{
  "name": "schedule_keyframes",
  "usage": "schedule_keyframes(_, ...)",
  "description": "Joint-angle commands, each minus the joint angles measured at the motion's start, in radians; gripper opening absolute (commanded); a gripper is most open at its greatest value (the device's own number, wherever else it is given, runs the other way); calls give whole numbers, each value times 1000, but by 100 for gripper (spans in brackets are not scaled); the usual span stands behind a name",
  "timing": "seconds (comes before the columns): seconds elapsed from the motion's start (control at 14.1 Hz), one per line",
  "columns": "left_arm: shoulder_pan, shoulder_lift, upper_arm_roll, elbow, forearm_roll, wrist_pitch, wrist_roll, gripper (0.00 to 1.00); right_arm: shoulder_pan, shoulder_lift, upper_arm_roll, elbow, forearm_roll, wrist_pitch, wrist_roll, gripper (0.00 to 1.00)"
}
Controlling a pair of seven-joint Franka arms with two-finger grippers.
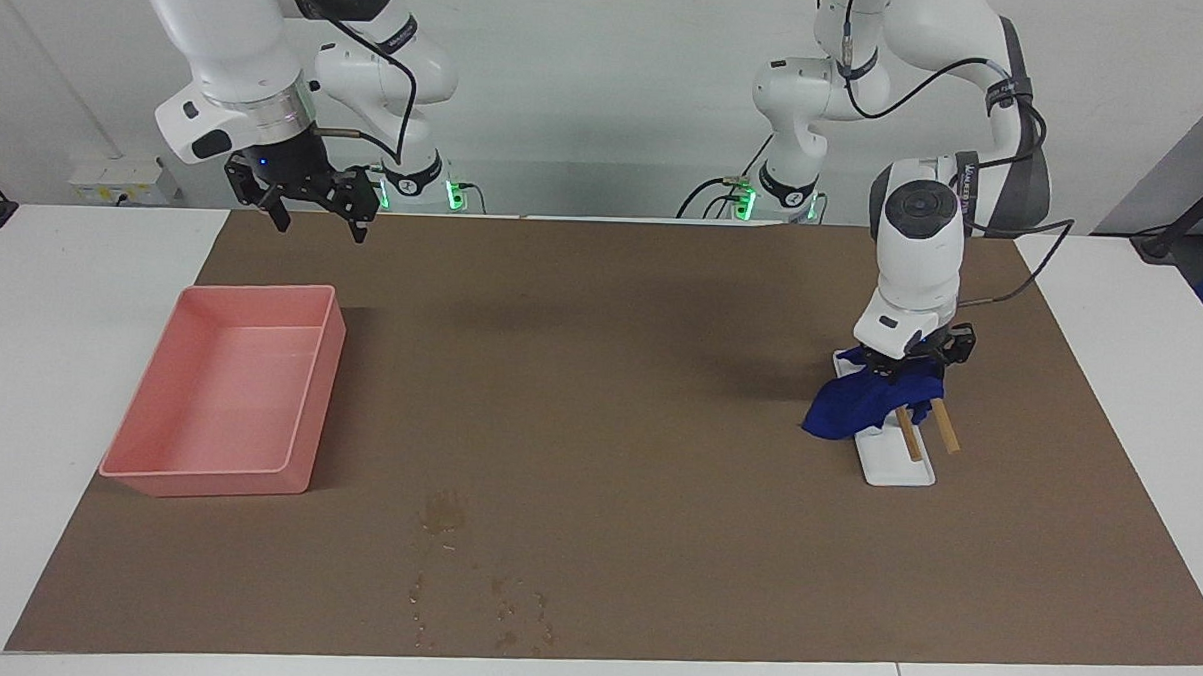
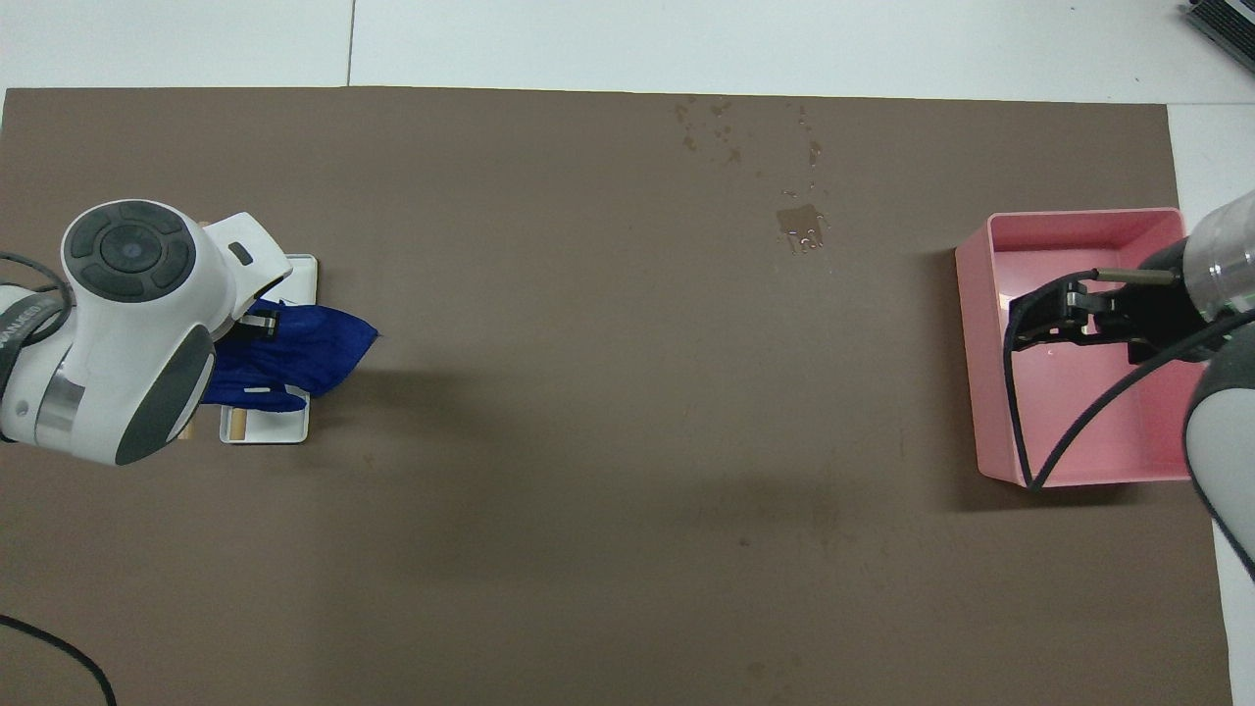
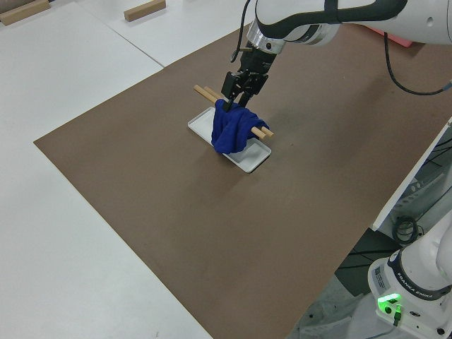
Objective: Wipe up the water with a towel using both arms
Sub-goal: 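Grasp the blue towel with the left gripper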
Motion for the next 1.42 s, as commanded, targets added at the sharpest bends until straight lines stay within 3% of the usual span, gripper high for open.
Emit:
schedule_keyframes(0.0, -8, -22, 9, -39, 19, 20, -21, 56, -3, -24, 0, -25, 0, -6, -21, 100)
schedule_keyframes(0.14, -9, -20, 9, -33, 25, 8, -21, 48, -3, -24, 0, -27, 0, -6, -21, 100)
schedule_keyframes(0.35, -9, -22, 9, -33, 27, 6, -21, 22, -3, -24, 0, -27, 0, -6, -21, 100)
schedule_keyframes(0.71, -9, -22, 9, -32, 28, 1, -21, 0, -3, -24, 0, -27, 0, -6, -21, 100)
schedule_keyframes(0.92, -15, -15, 6, 17, 34, -78, -9, 0, -3, -24, 0, -27, 0, -5, -21, 100)
schedule_keyframes(1.13, -41, -15, -4, 126, 7, -248, -5, 0, -3, -24, 0, -27, 0, -5, -21, 100)
schedule_keyframes(1.35, -51, -9, 4, 276, -227, -403, -65, 0, -3, -24, 0, -27, 0, -6, -23, 100)
